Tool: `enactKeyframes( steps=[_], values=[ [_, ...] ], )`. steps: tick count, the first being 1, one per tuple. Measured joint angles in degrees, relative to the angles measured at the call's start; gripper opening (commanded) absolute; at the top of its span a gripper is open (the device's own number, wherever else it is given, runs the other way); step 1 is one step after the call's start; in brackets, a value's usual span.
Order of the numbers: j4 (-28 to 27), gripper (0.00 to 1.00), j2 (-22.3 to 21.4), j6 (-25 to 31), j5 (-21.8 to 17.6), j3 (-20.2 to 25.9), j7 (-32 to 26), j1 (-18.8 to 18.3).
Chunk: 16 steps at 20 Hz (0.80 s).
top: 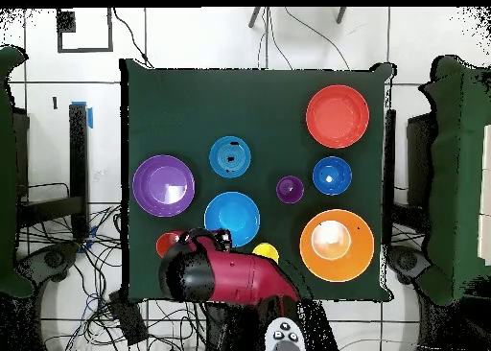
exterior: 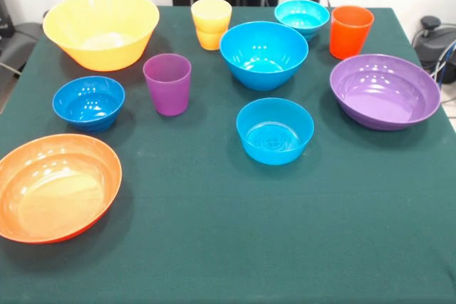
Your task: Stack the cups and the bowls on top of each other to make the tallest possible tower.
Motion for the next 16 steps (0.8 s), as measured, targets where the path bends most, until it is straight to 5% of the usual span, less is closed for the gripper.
enactKeyframes(
  steps=[16],
  values=[
    [-2.9,1.00,13.1,-8.7,-3.5,0.3,0.0,-2.2]
  ],
)
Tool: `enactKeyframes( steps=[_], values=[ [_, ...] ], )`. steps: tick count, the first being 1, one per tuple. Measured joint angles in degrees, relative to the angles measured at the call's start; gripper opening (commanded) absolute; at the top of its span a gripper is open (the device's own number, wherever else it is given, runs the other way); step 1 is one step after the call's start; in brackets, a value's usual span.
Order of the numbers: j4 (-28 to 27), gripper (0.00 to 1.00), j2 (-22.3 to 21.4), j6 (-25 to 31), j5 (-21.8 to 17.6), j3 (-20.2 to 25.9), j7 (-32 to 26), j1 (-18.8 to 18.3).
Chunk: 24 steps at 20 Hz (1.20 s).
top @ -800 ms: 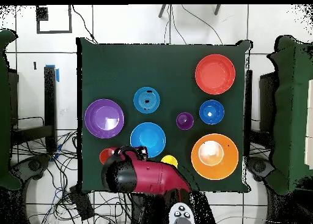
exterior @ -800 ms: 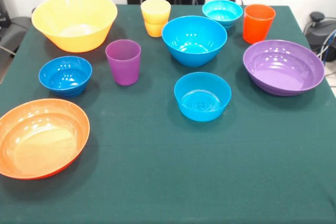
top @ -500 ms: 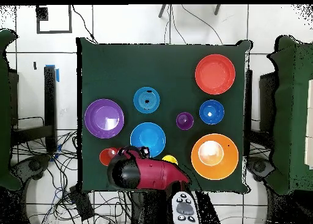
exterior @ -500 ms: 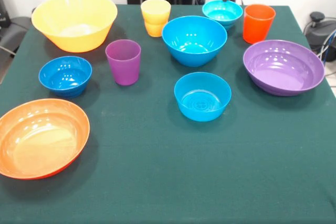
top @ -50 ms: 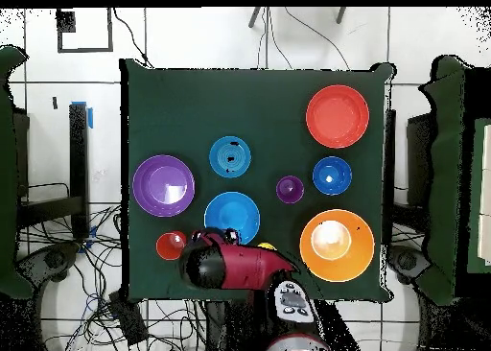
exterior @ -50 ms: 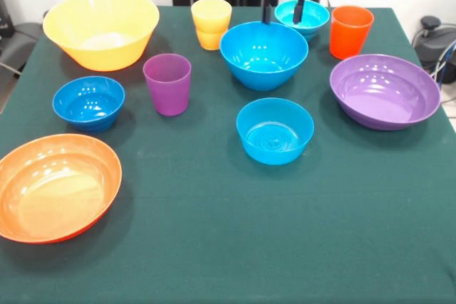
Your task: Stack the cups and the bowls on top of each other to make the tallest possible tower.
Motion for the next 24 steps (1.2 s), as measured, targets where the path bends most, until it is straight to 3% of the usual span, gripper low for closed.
enactKeyframes(
  steps=[24],
  values=[
    [-2.2,1.00,7.3,-6.7,-0.9,0.1,0.0,1.9]
  ],
)
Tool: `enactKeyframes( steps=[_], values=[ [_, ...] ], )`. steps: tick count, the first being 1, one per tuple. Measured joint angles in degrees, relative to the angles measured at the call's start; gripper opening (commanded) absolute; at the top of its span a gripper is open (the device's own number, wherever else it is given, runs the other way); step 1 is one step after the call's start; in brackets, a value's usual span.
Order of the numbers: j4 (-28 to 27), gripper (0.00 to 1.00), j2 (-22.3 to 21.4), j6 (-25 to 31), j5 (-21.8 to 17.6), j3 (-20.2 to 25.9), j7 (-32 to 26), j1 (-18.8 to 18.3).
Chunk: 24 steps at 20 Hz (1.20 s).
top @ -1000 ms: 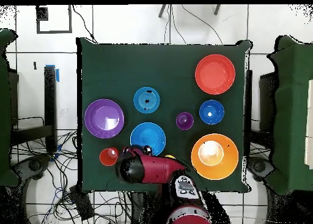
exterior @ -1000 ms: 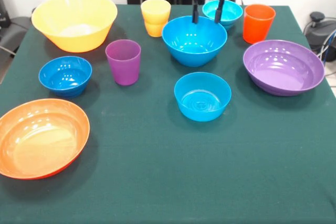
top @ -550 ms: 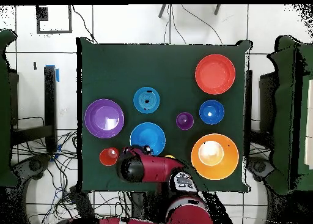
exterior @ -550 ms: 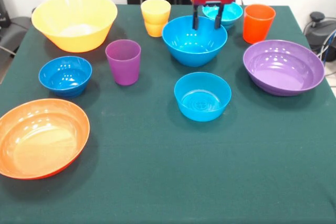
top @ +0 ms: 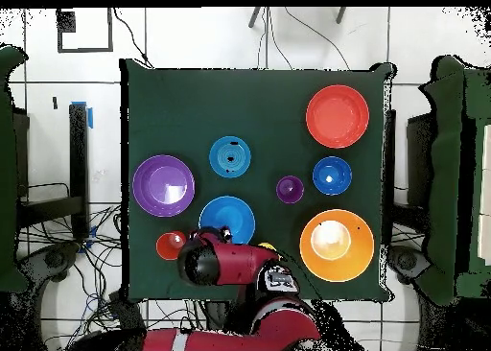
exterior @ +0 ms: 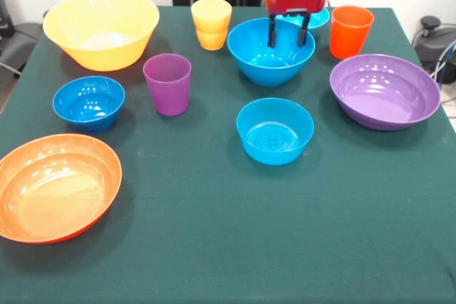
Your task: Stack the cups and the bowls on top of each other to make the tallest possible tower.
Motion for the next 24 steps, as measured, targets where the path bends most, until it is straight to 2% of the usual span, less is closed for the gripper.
enactKeyframes(
  steps=[7,11,21,24],
  values=[
    [0.0,1.00,-0.3,0.0,0.0,0.0,0.0,1.1],
    [0.0,1.00,-2.1,0.2,0.0,0.0,0.0,0.9],
    [0.1,1.00,-12.1,8.1,-0.1,0.4,0.0,-3.7],
    [0.1,1.00,-13.7,9.6,-0.1,0.4,0.0,-4.3]
  ],
)
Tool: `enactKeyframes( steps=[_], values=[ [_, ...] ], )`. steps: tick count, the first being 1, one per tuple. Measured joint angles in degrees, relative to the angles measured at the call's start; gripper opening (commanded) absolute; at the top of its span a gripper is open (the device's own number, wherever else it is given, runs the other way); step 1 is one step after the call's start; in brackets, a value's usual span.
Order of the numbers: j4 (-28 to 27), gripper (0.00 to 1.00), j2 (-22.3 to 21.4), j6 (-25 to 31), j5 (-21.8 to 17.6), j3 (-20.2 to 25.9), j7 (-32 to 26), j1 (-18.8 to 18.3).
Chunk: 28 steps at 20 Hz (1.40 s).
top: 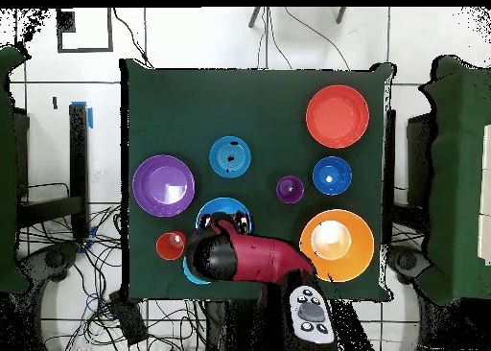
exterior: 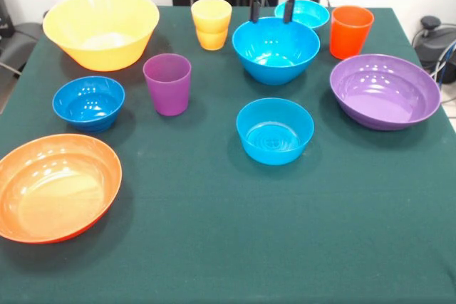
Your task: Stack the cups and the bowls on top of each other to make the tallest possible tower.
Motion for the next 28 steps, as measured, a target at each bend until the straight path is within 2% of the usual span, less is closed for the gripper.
enactKeyframes(
  steps=[6,17,28],
  values=[
    [0.0,1.00,-0.9,0.4,0.0,0.0,0.0,1.0],
    [0.0,1.00,-0.6,0.4,0.7,0.5,0.2,5.5],
    [0.0,1.00,2.2,-0.5,1.3,0.5,4.5,9.2]
  ],
)
